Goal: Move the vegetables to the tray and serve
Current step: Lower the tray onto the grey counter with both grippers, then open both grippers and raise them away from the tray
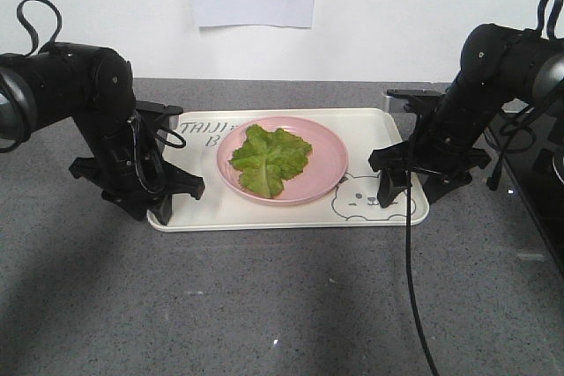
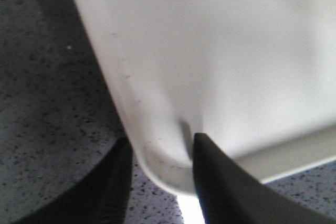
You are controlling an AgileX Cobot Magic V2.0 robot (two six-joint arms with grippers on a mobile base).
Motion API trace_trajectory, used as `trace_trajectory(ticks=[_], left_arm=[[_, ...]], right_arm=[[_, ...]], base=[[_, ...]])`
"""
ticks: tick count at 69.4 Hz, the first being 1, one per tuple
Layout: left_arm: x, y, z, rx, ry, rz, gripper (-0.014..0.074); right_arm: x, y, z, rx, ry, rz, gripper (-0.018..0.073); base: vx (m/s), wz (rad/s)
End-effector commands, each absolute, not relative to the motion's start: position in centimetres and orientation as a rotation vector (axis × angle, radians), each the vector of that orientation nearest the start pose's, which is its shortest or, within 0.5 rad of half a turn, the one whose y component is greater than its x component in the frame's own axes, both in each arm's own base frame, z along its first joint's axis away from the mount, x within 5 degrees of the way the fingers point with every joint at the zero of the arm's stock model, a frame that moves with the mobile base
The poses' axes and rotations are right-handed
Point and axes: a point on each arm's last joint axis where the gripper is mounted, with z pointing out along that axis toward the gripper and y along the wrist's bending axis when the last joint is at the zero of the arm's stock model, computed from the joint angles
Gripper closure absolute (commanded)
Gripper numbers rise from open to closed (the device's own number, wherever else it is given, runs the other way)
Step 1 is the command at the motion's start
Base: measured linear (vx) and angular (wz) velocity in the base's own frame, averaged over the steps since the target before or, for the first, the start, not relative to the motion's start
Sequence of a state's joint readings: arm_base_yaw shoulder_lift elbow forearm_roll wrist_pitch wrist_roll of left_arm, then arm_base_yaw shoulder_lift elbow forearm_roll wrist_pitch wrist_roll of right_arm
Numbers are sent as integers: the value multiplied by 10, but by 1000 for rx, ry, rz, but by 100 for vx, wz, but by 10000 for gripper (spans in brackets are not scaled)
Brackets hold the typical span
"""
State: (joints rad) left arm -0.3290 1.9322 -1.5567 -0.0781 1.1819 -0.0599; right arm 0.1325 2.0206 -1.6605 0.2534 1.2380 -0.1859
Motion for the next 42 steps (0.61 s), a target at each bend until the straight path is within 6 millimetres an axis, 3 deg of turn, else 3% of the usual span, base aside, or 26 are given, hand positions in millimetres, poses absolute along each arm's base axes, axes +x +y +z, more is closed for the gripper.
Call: trace_trajectory(ticks=[1, 9, 22, 42], left_arm=[[364, -141, 264, 362, 2934, -242, 204], [363, -141, 264, 364, 2943, -240, 148], [363, -140, 264, 369, 2948, -221, 135], [362, -131, 285, 360, 2873, -119, 135]], right_arm=[[396, 84, 264, -369, 2941, 470, 23], [395, 83, 269, -348, 2930, 460, 23], [392, 82, 284, -311, 2876, 446, 25], [387, 72, 298, -281, 2904, 304, 25]], base=[[0, 0], [0, 0], [0, 0], [0, 0]])
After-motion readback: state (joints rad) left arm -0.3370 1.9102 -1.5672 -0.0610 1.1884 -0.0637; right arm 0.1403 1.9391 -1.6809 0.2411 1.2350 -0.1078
